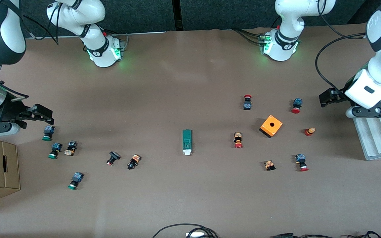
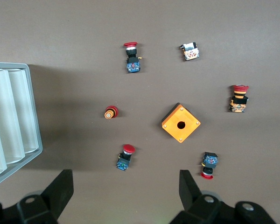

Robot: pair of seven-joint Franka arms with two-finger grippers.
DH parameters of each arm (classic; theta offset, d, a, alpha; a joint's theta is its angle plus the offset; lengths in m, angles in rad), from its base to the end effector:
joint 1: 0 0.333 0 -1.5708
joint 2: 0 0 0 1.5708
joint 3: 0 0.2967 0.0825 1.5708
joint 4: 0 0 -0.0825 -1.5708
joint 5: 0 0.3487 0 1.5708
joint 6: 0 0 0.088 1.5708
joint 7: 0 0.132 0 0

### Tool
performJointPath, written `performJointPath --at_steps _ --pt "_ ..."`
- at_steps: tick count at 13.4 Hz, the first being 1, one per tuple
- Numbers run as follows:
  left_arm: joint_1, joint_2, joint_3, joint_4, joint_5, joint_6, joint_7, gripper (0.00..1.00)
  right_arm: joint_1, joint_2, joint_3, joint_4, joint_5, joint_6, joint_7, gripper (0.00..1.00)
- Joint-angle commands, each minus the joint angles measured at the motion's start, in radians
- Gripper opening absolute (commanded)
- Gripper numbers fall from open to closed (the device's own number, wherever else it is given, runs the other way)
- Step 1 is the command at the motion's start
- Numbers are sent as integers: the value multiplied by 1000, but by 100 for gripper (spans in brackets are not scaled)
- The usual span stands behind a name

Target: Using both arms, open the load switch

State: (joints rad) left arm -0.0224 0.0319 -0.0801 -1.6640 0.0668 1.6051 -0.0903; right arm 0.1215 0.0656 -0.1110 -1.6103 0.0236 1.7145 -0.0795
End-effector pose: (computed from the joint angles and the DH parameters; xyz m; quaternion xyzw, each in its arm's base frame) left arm 0.5221 -0.0445 0.5261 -0.9984 0.0088 0.0420 0.0362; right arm 0.5501 0.0102 0.5408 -0.9988 -0.0437 -0.0198 0.0074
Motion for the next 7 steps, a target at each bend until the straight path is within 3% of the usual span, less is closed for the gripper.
performJointPath --at_steps 1,7 --pt "-7 19 2 30 -18 -22 -16 100 3 -3 -3 13 -5 -18 4 100" --pt "-5 19 2 30 -28 -21 -16 100 1 2 -3 13 -5 -13 -6 100"
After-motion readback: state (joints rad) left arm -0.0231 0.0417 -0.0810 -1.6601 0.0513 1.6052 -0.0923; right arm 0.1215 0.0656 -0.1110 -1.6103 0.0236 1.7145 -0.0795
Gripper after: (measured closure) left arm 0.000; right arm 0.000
